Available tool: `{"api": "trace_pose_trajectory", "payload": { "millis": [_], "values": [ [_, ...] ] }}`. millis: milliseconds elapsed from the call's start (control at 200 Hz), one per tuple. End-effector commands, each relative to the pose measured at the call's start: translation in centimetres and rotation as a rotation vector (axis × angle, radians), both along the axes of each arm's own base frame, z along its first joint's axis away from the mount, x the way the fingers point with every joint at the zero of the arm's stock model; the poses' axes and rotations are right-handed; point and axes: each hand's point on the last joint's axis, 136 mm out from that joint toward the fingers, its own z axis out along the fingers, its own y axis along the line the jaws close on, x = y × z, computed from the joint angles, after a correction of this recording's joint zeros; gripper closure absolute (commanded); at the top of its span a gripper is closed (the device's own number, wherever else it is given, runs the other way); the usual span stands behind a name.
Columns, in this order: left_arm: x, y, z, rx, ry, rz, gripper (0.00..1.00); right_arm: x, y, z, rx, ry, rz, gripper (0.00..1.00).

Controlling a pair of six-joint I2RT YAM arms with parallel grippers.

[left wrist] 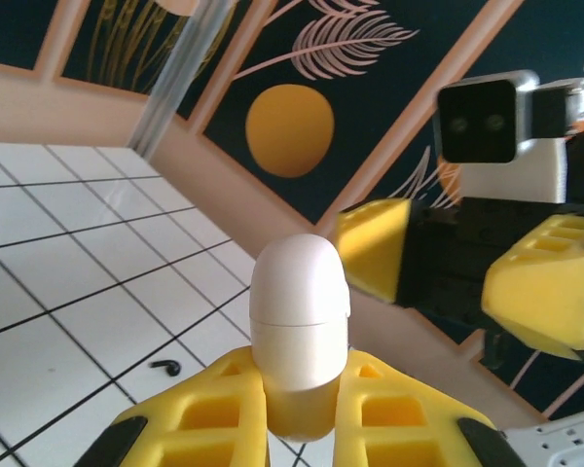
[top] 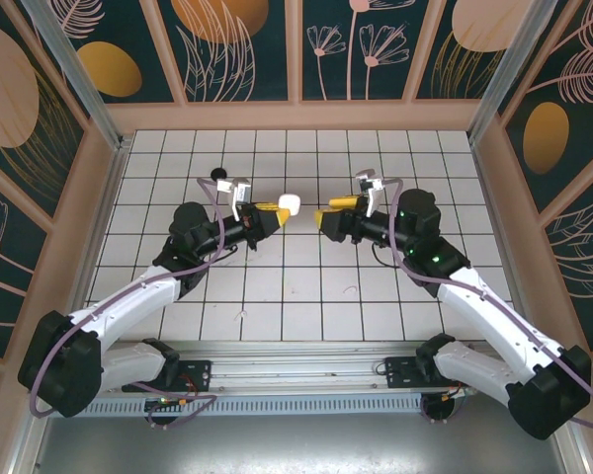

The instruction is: Insert the wireless bluetooth earbuds into the charging case

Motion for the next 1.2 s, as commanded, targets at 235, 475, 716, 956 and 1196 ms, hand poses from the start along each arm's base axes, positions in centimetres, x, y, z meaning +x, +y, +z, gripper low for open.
{"api": "trace_pose_trajectory", "payload": {
  "millis": [235,475,716,956,1196],
  "values": [
    [-2.5,-0.4,3.8,-0.168,-0.004,-0.122,0.94,-0.6,2.2,3.7,0.203,0.073,0.117,0.22],
    [-2.9,-1.2,4.1,-0.164,0.028,-0.185,0.93,0.0,5.6,2.9,0.185,0.143,0.163,0.24],
    [-3.5,-1.4,3.1,-0.081,0.043,-0.206,0.92,0.5,6.7,3.5,0.183,0.144,0.166,0.48],
    [-3.4,-1.0,1.9,-0.045,0.075,-0.172,0.92,-0.5,5.8,3.6,0.154,0.141,0.161,0.57],
    [-3.0,-0.6,2.6,-0.060,0.068,-0.132,0.91,-1.5,5.0,2.8,0.130,0.167,0.170,0.45]
  ]
}}
